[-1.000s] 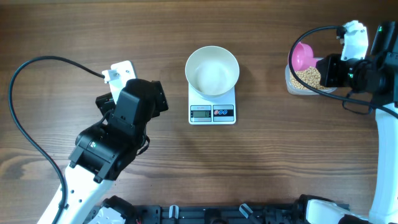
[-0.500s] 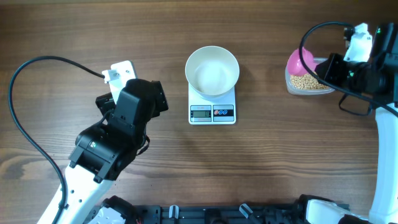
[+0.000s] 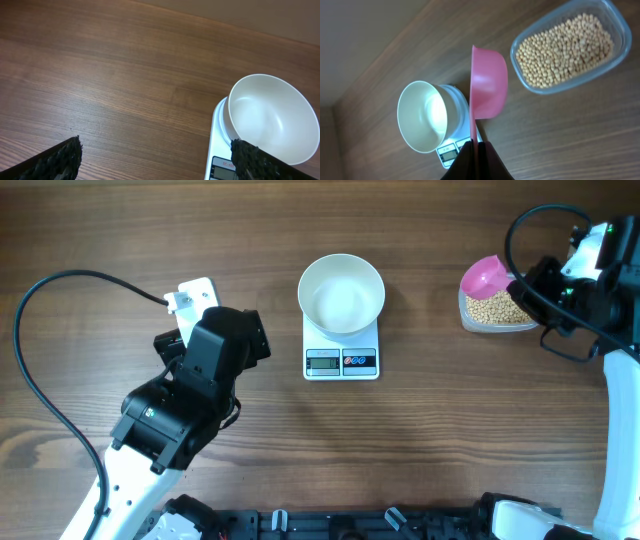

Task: Scoop item into bowl and weigh 150g on scale

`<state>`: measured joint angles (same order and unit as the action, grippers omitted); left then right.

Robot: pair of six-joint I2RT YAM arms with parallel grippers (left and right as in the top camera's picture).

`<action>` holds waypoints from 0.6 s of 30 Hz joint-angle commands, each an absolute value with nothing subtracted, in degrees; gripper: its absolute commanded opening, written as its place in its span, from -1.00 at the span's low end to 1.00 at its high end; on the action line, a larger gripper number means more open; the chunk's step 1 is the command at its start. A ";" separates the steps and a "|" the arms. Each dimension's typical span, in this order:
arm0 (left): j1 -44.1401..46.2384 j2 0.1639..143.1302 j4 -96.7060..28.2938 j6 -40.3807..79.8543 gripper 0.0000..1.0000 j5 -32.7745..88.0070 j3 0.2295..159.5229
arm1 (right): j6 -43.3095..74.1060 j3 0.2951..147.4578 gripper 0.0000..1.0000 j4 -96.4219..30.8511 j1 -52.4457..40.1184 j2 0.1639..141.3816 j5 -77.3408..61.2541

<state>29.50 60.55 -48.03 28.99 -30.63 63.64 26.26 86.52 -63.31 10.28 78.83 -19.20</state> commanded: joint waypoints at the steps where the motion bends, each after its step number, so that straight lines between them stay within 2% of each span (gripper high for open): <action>1: 29.17 60.77 -48.10 28.71 1.00 -32.21 63.88 | 19.99 87.64 -0.91 -59.99 10.20 79.29 -18.79; 6: 29.17 60.77 -48.10 28.71 1.00 -32.21 63.88 | 18.02 87.64 -0.92 -52.10 10.20 79.29 -12.99; 14: 29.17 60.77 -48.10 28.71 1.00 -32.21 63.88 | 18.13 87.64 -0.91 -51.70 10.20 79.29 -10.28; 18: 29.17 60.77 -48.10 28.71 1.00 -32.21 63.88 | 13.47 87.64 -0.91 -48.10 10.20 79.31 -10.13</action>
